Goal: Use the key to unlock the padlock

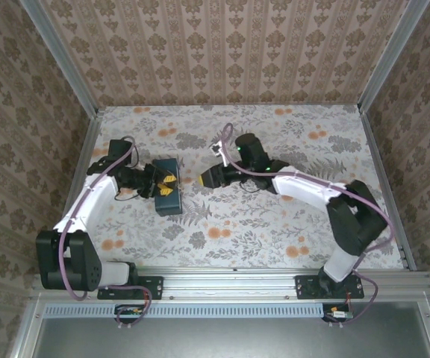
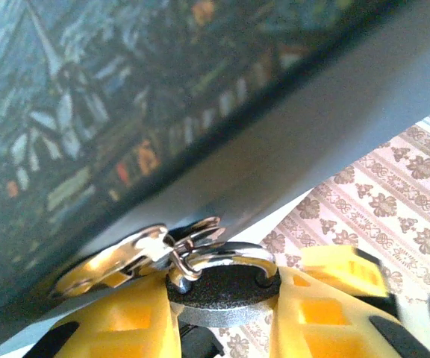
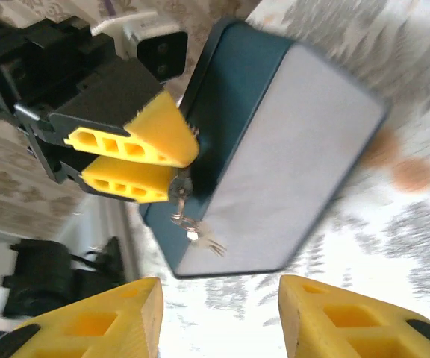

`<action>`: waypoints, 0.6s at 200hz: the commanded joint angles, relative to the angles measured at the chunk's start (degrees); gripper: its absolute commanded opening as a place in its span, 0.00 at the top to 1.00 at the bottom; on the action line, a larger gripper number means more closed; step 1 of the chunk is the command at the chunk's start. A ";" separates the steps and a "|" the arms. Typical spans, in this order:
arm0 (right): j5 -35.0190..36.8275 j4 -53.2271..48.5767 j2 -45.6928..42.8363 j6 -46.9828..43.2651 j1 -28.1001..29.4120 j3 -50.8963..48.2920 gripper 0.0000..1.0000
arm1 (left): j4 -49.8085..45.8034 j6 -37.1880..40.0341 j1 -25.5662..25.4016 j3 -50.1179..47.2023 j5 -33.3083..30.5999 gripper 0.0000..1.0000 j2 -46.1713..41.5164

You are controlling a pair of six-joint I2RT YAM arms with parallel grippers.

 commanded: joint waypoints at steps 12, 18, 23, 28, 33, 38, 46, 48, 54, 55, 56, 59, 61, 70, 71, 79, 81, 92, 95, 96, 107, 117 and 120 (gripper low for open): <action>15.49 1.34 -4.21 -36.04 4.54 -5.48 0.62 | -5.89 6.50 0.26 5.35 3.73 0.93 2.58; 19.08 6.67 -4.21 -40.11 5.94 -7.79 0.63 | -5.93 6.39 0.18 5.50 3.60 0.93 2.70; 21.45 11.55 -3.83 -42.55 6.88 -9.19 0.63 | -5.92 6.00 0.11 5.46 3.65 0.93 2.70; 23.14 14.99 -3.29 -44.22 7.44 -10.03 0.62 | -5.93 5.84 0.11 5.46 3.59 0.93 2.65; 24.40 17.68 -2.57 -45.32 7.88 -10.23 0.62 | -6.15 5.81 0.14 5.57 3.54 0.93 2.70; 25.36 19.33 -1.86 -46.12 8.25 -10.11 0.62 | -6.47 5.96 0.14 5.71 3.59 0.93 2.79; 26.48 21.17 -1.09 -48.15 8.95 -9.84 0.62 | -7.22 6.32 0.13 6.10 3.46 0.93 3.04; 26.78 21.75 -0.86 -48.75 9.24 -9.83 0.62 | -7.38 6.40 0.14 6.14 3.42 0.93 3.05; 27.84 23.62 -0.34 -50.21 9.98 -10.01 0.62 | -7.44 6.36 0.13 6.31 3.44 0.93 3.03; 28.03 24.05 -0.28 -50.52 10.14 -10.08 0.62 | -7.39 6.35 0.11 6.28 3.47 0.93 3.04; 28.13 24.40 -0.21 -50.81 10.22 -10.16 0.62 | -7.33 6.26 0.10 6.26 3.48 0.93 3.05; 28.77 25.52 0.07 -51.44 10.58 -10.28 0.62 | -7.27 6.18 0.10 6.29 3.50 0.93 3.01; 29.17 26.31 0.30 -51.86 10.81 -10.40 0.62 | -7.26 6.17 0.13 6.32 3.50 0.93 2.97; 30.61 29.52 1.09 -53.07 11.82 -10.75 0.63 | -7.47 6.16 0.10 6.51 3.16 0.93 2.85; 30.65 29.82 1.18 -53.31 11.94 -10.76 0.63 | -7.50 6.16 0.09 6.51 3.11 0.93 2.82; 31.43 31.52 1.81 -54.38 12.78 -10.92 0.64 | -7.65 6.16 0.13 6.52 3.03 0.93 2.73; 31.65 32.06 1.98 -54.69 13.24 -10.94 0.65 | -7.64 6.16 0.12 6.47 3.03 0.93 2.77; 31.97 33.29 2.40 -56.29 14.32 -11.02 0.65 | -7.78 6.18 0.16 6.35 3.15 0.93 2.70; 32.34 33.54 2.56 -56.85 14.61 -11.03 0.65 | -7.74 6.16 0.12 6.26 3.17 0.93 2.62; 32.39 33.63 2.61 -56.96 14.70 -11.03 0.65 | -7.72 6.16 0.10 6.21 3.16 0.93 2.57; 33.35 34.52 3.26 -58.76 15.80 -11.03 0.65 | -7.27 5.75 0.10 5.83 3.12 0.93 2.16; 33.61 34.60 3.81 -59.72 16.30 -10.94 0.65 | -6.71 5.19 0.10 5.53 3.18 0.93 1.78; 33.59 34.53 3.88 -59.81 16.28 -10.87 0.65 | -6.54 5.01 0.10 5.46 3.15 0.93 1.69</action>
